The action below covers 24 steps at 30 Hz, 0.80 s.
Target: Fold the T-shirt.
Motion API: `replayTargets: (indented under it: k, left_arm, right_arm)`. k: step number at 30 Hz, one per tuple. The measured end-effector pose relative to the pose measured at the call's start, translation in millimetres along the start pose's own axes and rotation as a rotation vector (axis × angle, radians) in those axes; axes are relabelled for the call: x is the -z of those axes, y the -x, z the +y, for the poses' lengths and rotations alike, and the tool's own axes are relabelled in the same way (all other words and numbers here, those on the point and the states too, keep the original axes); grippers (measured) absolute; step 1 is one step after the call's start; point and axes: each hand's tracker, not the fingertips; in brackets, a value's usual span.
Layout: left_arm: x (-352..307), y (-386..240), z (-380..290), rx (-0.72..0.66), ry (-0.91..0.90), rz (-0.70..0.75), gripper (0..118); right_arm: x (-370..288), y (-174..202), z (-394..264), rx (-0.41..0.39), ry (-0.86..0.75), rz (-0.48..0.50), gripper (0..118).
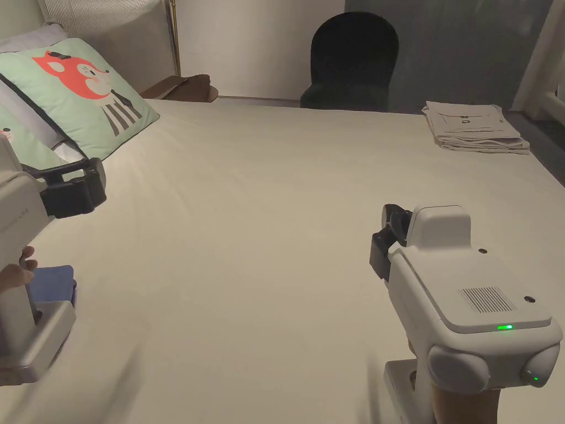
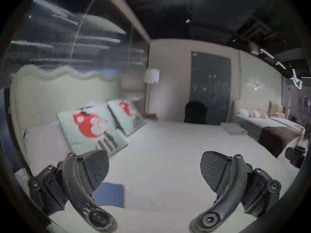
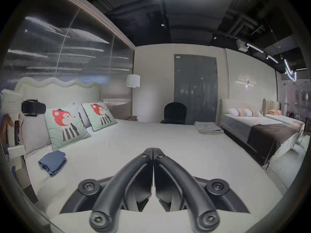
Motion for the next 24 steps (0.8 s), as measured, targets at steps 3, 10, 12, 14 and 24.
replayTargets:
  k: [3,10,12,14,24]
  left_arm:
    - [-13.3,-47.8,-7.5,0.012,-0.081,-0.031,109]
    - [-21.5,-130.7,-40.9,0.08,-0.151,-0.093,108]
    - [-22.6,-143.4,-49.2,0.066,-0.155,-0.097,108]
    - [-27.6,-154.8,-55.9,0.041,-0.166,-0.119,107]
    - [-34.8,-170.9,-72.8,0.069,-0.191,-0.166,0]
  right_arm:
    - [-14.8,-17.5,8.7,-0.007,-0.039,-0.042,0]
    - [-41.6,-53.5,17.7,-0.027,-0.081,-0.106,0]
    - [-47.7,-61.1,17.1,-0.036,-0.09,-0.121,0]
    - [-53.8,-66.5,16.5,-0.05,-0.098,-0.144,0]
    - [-62.0,-81.1,12.1,-0.065,-0.102,-0.195,0]
